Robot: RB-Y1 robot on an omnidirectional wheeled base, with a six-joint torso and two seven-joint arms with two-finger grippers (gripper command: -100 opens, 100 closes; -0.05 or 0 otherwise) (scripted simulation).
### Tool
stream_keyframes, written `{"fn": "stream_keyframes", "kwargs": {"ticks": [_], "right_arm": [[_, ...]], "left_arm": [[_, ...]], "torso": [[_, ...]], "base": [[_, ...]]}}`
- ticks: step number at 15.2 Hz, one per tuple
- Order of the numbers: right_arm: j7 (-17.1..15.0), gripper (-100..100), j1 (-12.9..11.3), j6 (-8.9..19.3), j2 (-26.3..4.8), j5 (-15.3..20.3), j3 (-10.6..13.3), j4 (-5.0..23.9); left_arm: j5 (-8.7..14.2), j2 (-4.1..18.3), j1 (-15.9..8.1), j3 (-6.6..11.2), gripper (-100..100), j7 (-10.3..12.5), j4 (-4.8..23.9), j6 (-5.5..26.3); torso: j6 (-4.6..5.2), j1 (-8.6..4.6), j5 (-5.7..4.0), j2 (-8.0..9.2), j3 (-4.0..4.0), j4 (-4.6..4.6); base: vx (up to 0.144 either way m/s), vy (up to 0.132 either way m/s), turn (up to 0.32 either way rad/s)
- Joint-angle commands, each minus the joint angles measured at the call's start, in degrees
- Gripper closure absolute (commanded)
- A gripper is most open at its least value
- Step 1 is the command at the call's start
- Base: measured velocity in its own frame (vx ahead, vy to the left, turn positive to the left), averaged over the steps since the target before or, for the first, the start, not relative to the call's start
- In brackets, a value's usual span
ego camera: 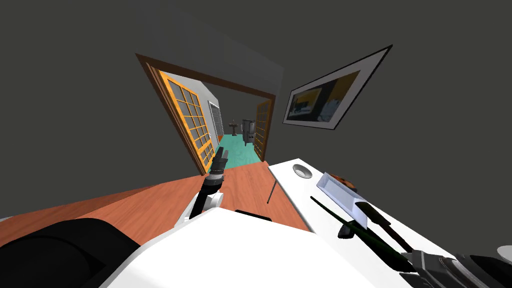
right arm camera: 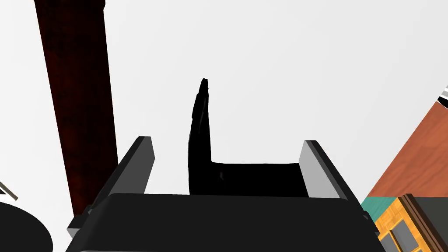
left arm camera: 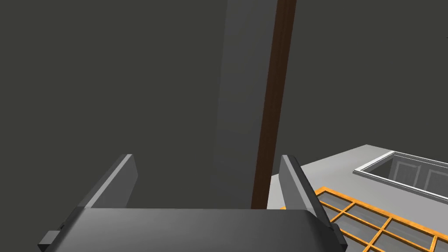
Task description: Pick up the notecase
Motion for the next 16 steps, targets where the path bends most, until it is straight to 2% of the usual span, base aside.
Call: {"fn": "stream_keyframes", "kwargs": {"ticks": [1,2,3,6,7,8,12,13,15,16], "right_arm": [[0.8,-100,0.8,0.2,-1.4,-1.2,0.7,-0.2],[0.3,-100,0.4,-0.1,-0.5,-0.4,0.4,-0.1],[1.0,-100,0.4,0.9,0.9,-0.4,0.5,0.5],[2.1,-100,0.2,2.2,3.3,-0.1,0.4,1.4],[1.3,-100,-0.1,1.2,2.5,0.3,0.3,1.4],[1.4,100,-0.1,1.4,2.7,0.3,0.3,1.4],[1.4,100,-0.1,1.4,2.7,0.3,0.3,1.5],[1.0,100,0.4,0.9,0.9,-0.4,0.5,0.5],[0.5,100,0.4,0.2,-0.3,-0.5,0.5,0.0],[1.0,100,0.4,0.7,0.6,-0.4,0.4,0.4]], "left_arm": [[0.0,0.0,0.0,0.00,0,0.0,0.0,0.0],[0.0,0.0,0.0,0.00,0,0.0,0.0,0.0],[0.0,0.0,0.0,0.00,0,0.0,0.0,0.0],[0.0,0.0,0.0,0.00,0,0.0,0.0,0.0],[0.0,0.0,0.0,0.00,0,0.0,0.0,0.0],[0.0,0.0,0.0,0.00,0,0.0,0.0,0.0],[0.0,0.0,0.0,0.00,0,0.0,0.0,0.0],[0.0,0.0,0.0,0.00,0,0.0,0.0,0.0],[0.0,0.0,0.0,0.00,0,0.0,0.0,0.0],[0.0,0.0,0.0,0.00,0,0.0,0.0,0.0]], "torso": [[0.00,0.00,0.00,0.00,0.00,0.00],[-0.15,0.09,-0.01,-0.09,-0.04,0.01],[-0.10,0.13,0.01,0.03,0.01,0.02],[-0.03,0.10,-0.01,0.78,0.45,0.20],[-0.02,0.11,-0.01,0.95,0.55,0.24],[-0.02,0.12,0.01,0.96,0.57,0.26],[-0.03,0.15,0.01,0.81,0.48,0.22],[-0.04,0.15,0.01,0.80,0.47,0.21],[-0.05,0.17,0.07,0.64,0.39,0.18],[-0.07,0.18,0.07,0.56,0.34,0.16]], "base": [[0.193,0.019,0.232],[0.117,0.018,0.101],[0.020,0.002,0.027],[-0.069,0.005,0.030],[-0.057,0.006,0.006],[-0.018,0.002,-0.002],[-0.002,0.000,0.000],[0.029,-0.001,-0.033],[0.059,-0.006,-0.038],[0.042,-0.005,-0.009]]}}
